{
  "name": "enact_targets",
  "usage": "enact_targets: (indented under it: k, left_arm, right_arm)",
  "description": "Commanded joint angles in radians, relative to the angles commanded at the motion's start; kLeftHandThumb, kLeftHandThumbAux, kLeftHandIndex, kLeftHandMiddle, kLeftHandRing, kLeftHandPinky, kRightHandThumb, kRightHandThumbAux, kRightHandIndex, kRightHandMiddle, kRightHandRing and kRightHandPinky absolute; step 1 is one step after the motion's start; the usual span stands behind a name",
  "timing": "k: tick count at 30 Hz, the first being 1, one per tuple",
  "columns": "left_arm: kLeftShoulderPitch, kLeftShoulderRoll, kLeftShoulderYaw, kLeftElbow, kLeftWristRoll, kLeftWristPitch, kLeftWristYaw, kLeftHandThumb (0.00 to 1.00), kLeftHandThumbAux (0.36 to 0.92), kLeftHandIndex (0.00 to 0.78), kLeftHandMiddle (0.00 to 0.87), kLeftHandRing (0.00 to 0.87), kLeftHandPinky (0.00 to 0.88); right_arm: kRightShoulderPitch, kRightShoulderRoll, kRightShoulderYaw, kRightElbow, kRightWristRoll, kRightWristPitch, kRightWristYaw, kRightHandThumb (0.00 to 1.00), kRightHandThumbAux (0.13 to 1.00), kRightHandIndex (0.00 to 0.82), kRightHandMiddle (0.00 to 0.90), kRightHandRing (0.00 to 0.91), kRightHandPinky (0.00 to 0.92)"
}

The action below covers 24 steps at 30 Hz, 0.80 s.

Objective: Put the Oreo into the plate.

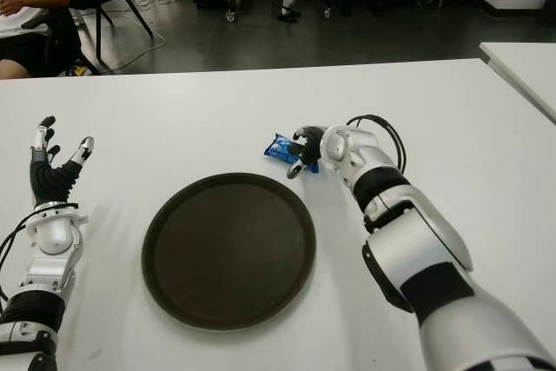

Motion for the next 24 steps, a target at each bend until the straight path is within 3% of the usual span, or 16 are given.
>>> enact_targets:
  k: [9,10,12,14,15,18,24]
  left_arm:
    - [0.000,-0.005,-0.003,-0.003,0.004,0.002,0.005,0.000,0.595,0.016,0.000,0.000,0.000]
    - [-0.006,-0.001,-0.008,0.016,0.008,0.023,-0.004,0.000,0.595,0.016,0.000,0.000,0.000]
    - [-0.052,0.025,-0.042,0.141,0.031,0.149,-0.063,0.000,0.557,0.008,0.000,0.000,0.000]
    - [-0.043,0.018,-0.057,0.124,0.047,0.171,-0.053,0.000,0.521,0.003,0.000,0.000,0.000]
    - [-0.036,0.014,-0.058,0.106,0.048,0.167,-0.044,0.000,0.516,0.002,0.000,0.000,0.000]
    - [-0.066,0.015,-0.046,0.186,0.035,0.092,-0.023,0.000,0.513,0.000,0.000,0.000,0.000]
    - [-0.079,0.015,-0.039,0.230,0.018,0.042,-0.022,0.000,0.537,0.000,0.000,0.000,0.000]
  right_arm:
    - [0.003,-0.002,-0.005,0.015,0.007,-0.026,-0.013,0.000,0.706,0.000,0.000,0.000,0.000]
    - [0.004,-0.002,-0.005,0.017,0.007,-0.029,-0.014,0.000,0.706,0.000,0.000,0.000,0.000]
    - [0.004,-0.002,-0.004,0.019,0.007,-0.035,-0.016,0.000,0.705,0.000,0.000,0.000,0.000]
    - [0.005,-0.002,-0.003,0.022,0.006,-0.039,-0.018,0.000,0.704,0.000,0.000,0.000,0.000]
    - [0.005,-0.002,-0.003,0.023,0.005,-0.039,-0.019,0.000,0.704,0.000,0.000,0.000,0.000]
    - [0.004,0.002,0.003,0.030,-0.001,-0.039,-0.022,0.000,0.708,0.000,0.000,0.000,0.000]
    - [0.007,0.009,0.005,0.037,-0.003,-0.028,-0.035,0.000,0.719,0.000,0.000,0.000,0.000]
